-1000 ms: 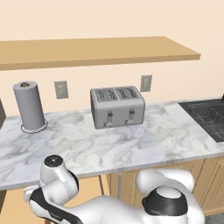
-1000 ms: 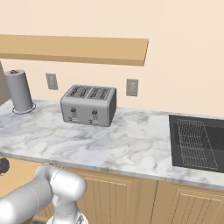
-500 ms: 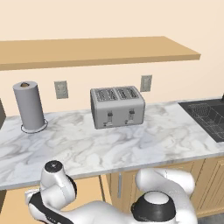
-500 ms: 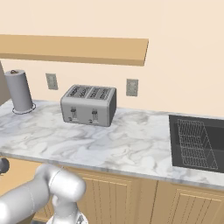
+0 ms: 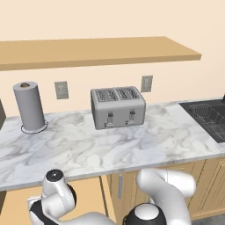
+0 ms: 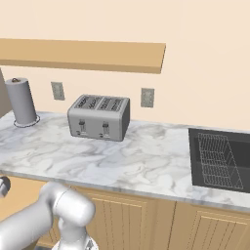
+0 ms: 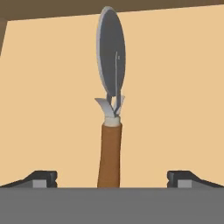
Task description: Take the pizza cutter from the drawer on the left and place it on the dining counter for cutting.
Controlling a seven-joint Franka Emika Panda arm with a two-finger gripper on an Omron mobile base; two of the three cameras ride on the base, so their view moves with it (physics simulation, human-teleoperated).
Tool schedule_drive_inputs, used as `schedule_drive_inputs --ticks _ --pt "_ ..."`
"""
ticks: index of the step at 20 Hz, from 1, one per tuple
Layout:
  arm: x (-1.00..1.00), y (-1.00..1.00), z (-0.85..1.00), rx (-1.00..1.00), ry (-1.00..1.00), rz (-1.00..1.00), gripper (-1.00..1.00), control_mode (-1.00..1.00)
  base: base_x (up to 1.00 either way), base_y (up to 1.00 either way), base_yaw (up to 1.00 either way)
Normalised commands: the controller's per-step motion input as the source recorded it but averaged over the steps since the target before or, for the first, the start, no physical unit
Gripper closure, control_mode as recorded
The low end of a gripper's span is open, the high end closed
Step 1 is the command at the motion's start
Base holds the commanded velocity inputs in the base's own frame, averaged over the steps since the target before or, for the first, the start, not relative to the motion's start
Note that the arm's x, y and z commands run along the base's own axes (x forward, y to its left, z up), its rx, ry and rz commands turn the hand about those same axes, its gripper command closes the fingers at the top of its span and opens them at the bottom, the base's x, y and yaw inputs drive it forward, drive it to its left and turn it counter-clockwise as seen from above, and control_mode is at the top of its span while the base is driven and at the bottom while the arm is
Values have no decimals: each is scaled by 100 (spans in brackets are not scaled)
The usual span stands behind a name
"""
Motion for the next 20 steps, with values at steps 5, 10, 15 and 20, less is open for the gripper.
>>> schedule_drive_inputs --ticks 5,10,15,20 --pt "0 1 -27 0 0 0 -100 -100 0 0 0" --pt "0 13 -27 0 0 0 -100 -100 0 0 0" --pt "0 11 -25 0 0 0 -100 -100 0 0 0" --pt "6 3 -13 0 0 0 -100 -100 0 0 0"
